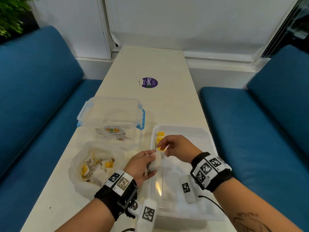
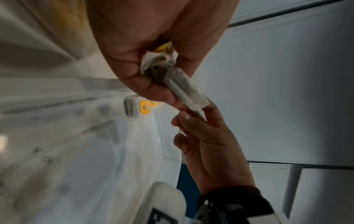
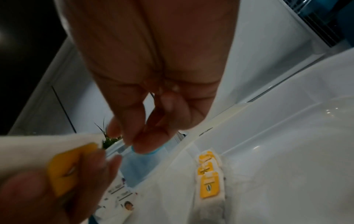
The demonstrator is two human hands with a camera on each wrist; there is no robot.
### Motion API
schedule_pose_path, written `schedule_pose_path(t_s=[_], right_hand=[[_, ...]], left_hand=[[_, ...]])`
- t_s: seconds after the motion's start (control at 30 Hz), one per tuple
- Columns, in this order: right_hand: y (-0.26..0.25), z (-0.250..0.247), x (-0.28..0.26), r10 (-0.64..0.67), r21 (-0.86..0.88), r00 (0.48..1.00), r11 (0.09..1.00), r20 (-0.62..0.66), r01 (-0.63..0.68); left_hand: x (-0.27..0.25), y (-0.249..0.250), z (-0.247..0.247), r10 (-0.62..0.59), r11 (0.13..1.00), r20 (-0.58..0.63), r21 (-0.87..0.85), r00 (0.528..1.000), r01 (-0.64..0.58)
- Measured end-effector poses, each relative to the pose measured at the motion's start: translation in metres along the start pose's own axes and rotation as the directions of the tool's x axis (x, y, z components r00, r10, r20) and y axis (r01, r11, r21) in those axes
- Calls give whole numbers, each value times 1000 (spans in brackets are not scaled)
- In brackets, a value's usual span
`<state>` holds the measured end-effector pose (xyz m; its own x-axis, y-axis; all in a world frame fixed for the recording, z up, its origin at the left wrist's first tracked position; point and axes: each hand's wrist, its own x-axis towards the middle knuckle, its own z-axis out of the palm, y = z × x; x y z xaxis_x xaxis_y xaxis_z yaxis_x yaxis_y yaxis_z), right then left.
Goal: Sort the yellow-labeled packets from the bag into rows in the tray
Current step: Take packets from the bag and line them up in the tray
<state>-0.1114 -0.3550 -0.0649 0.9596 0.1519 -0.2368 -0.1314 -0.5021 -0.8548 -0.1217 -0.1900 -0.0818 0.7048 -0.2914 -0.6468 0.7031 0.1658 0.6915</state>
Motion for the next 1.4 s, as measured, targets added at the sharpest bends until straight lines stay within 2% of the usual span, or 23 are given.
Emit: schedule_pose_path(t_s=[0.07,0.2,0.3,0.37,0.47,0.57,0.7,0.83,0.9,1.0,1.2,1.3,1.4], right_hand=[[-5,3,-11,-36,23,998,999,52,35],[-10,6,-26,-36,104,998,994,44,31],[-11,6,-31,-30,61,999,998,30,28],[-12,4,-33,-10,-20,1000,1000,-6,10],[-19,0,-38,79,-66,997,995,-10,-80],[-32,-7,-42,136,-173,991,976,19,-131],[-45,-13,-42,71,-387,997,919,-30,-77],[-47,-11,-40,37,-376,992,923,-121,-81],[-48,-9,-40,7,-350,990,935,-139,-56],[-49,-8,-41,4,-158,985,987,-172,-32],[-44,-10,-42,39,19,961,999,-276,-35],[-42,-8,-43,48,6,957,999,-287,-48],[-42,-8,-41,21,-83,953,995,-302,-48]], left_hand=[[-3,1,3,0,1000,39,-10,999,1],[-7,1,4,-12,1000,83,22,996,10],[-11,-1,6,-35,999,155,-21,987,39],[-14,-1,7,-34,999,152,9,988,33],[-14,-2,6,22,987,60,155,998,-31],[-11,0,3,133,948,19,289,991,-133],[-14,1,8,246,871,122,407,962,-275],[-14,-5,13,294,831,224,420,929,-365],[-12,-7,13,331,822,226,408,916,-397],[-10,-9,12,384,821,209,370,899,-436],[-8,-6,13,419,839,158,309,894,-448],[-10,-7,14,453,827,135,305,881,-472],[-9,-6,15,486,816,99,305,869,-491]])
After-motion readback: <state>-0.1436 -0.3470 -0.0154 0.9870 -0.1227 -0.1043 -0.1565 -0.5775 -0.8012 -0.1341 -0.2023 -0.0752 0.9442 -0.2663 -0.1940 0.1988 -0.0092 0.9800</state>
